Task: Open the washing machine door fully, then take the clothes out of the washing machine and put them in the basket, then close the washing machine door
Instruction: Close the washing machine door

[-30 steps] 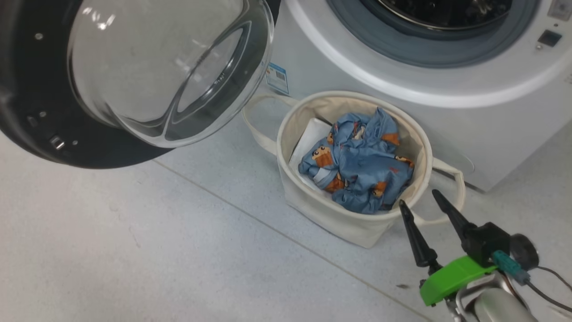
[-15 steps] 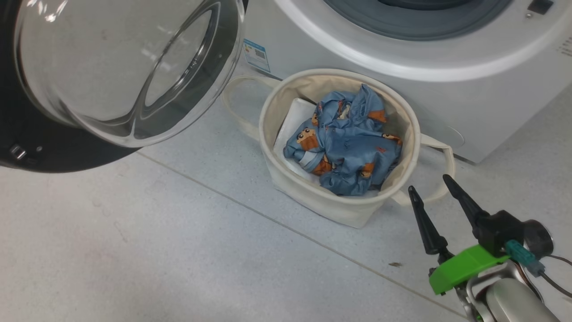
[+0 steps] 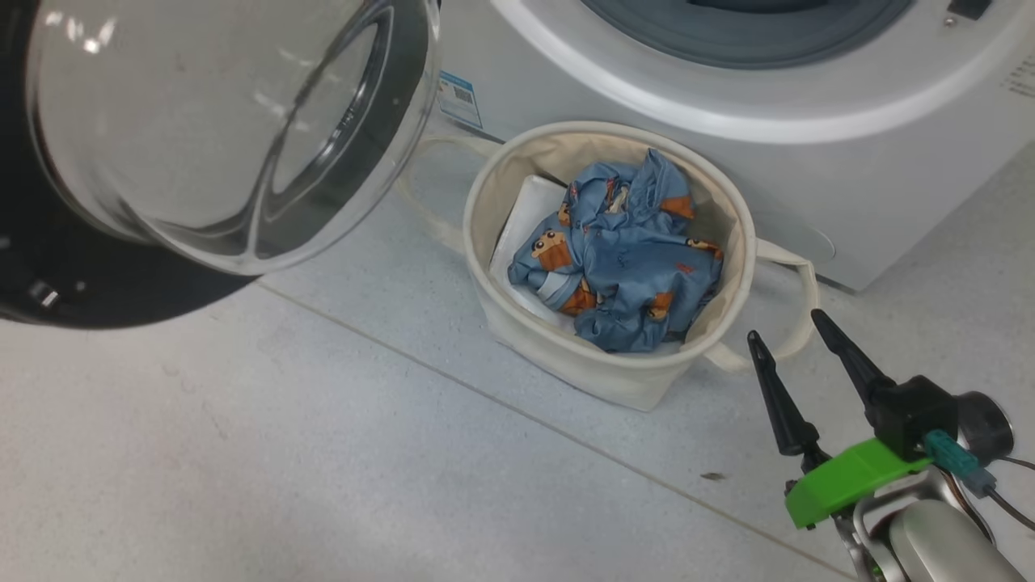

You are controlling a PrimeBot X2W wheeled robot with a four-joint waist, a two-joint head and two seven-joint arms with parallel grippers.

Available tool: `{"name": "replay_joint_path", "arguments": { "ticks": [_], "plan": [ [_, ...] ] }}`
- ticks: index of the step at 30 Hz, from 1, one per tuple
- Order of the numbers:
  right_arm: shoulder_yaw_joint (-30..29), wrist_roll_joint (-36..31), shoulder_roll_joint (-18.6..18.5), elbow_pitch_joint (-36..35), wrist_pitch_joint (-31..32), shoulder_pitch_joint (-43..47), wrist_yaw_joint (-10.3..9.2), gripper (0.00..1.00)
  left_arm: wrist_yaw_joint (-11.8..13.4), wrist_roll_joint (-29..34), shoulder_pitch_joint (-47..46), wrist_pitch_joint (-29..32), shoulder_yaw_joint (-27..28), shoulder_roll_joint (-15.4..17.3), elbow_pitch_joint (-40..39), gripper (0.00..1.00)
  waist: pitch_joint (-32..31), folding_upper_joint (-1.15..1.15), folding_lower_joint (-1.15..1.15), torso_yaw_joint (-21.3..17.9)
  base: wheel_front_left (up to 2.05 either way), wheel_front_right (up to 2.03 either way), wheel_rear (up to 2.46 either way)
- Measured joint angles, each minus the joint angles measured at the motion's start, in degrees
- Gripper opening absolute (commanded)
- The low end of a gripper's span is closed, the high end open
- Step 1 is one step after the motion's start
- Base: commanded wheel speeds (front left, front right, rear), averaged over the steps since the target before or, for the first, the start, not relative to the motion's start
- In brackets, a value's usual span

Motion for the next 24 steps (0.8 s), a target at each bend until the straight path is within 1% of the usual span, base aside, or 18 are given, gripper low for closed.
{"name": "replay_joint_path", "arguments": {
  "ticks": [6,8,16,24],
  "plan": [
    [0.3,0.0,0.4,1.1,-0.2,0.1,0.00,1.00,0.0,-2.3,5.6,5.7,-3.3,-0.7,-5.3,0.00,-2.5,0.00,0.00,0.2,0.00,0.00,0.00],
    [0.6,0.1,0.6,1.5,-0.4,0.2,0.00,1.00,0.0,-2.6,6.7,6.5,-3.8,-0.9,-6.3,0.00,-3.0,0.00,0.00,0.3,0.00,0.00,0.00],
    [2.6,1.3,3.8,5.7,-1.8,0.2,0.00,1.00,0.0,-4.0,13.7,11.0,-7.1,-2.4,-14.9,0.00,-8.1,0.00,0.00,0.8,0.00,0.00,0.00],
    [3.7,2.1,7.3,9.5,-3.0,1.6,0.00,1.00,0.0,-4.0,21.0,12.8,-11.5,-6.2,-25.5,0.00,-13.7,0.00,0.00,0.2,0.00,0.00,0.00]
  ]
}}
